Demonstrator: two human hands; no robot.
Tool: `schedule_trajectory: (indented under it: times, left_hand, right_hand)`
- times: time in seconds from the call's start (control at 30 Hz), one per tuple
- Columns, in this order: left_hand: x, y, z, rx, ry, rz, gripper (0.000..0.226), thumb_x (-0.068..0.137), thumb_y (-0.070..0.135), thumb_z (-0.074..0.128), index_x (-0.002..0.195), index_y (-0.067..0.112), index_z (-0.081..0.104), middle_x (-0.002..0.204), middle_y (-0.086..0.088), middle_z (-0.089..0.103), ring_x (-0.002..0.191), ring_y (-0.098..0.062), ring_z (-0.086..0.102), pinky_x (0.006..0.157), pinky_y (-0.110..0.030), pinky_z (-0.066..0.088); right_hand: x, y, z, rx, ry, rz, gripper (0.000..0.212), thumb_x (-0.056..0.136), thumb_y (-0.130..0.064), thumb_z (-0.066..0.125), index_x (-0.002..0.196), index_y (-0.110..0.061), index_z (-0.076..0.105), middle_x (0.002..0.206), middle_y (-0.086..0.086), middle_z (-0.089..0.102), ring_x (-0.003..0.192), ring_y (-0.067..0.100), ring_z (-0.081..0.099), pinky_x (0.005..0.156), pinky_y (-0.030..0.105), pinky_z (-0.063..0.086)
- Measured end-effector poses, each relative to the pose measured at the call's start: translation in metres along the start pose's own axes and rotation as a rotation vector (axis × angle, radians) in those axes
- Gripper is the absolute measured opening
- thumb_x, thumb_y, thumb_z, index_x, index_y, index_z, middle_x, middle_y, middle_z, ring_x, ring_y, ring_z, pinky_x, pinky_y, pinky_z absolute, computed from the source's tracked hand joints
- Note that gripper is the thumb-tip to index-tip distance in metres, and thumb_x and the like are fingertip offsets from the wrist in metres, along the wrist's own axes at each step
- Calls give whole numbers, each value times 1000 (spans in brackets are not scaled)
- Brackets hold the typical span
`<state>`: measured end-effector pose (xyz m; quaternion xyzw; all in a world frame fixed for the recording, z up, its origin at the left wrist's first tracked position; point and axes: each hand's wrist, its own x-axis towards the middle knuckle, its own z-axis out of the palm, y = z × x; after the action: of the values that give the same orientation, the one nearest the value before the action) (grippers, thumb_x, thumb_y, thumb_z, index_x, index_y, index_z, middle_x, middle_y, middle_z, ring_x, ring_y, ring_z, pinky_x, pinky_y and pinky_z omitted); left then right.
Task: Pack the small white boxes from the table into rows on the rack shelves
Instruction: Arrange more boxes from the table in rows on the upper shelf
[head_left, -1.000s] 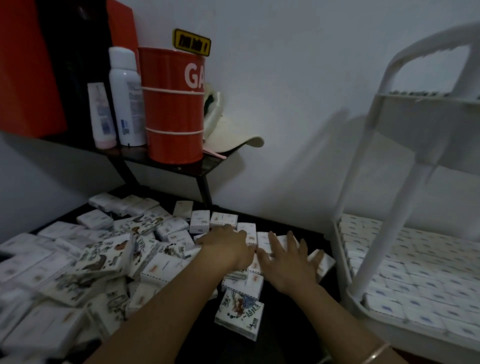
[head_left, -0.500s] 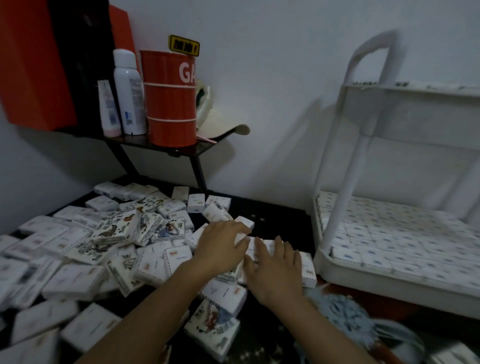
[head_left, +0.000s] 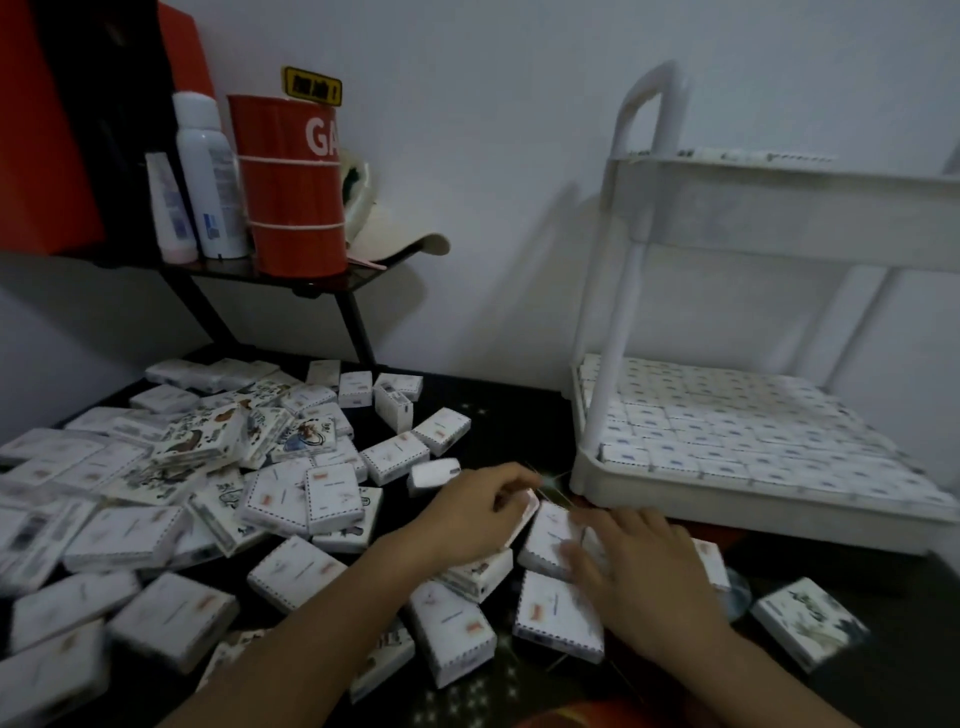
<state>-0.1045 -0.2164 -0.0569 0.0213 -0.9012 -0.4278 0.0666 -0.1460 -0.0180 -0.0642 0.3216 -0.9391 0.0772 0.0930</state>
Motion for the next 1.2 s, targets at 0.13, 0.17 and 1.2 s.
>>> schedule_trajectory:
  times: [0.13, 0.17, 1.2]
  left_hand:
    - [-1, 21, 2, -3, 11, 39, 31, 98, 19, 51, 127, 26, 60, 125, 11, 63, 115, -1, 56, 103, -27, 46]
    - [0, 27, 1, -12, 39, 50, 31, 98, 16, 51, 126, 25, 61, 124, 11, 63, 115, 0, 56, 102, -25, 45]
    - [24, 70, 21, 269, -99, 127, 47, 78, 27, 78, 118, 36, 57, 112, 13, 49, 89, 2, 54, 66, -9, 44]
  right_hand:
    - [-3, 27, -12, 188, 49, 19, 32, 96, -35, 46, 127, -38, 52, 120, -12, 57, 112, 11, 45, 90, 27, 40]
    - [-3, 32, -16, 233, 71, 28, 31, 95, -27, 50, 125, -35, 56, 118, -10, 58, 112, 12, 46, 89, 28, 42]
    - [-45, 111, -50, 981, -4, 190, 24, 91, -14, 63, 107, -30, 59, 109, -6, 67, 95, 6, 66, 78, 34, 59]
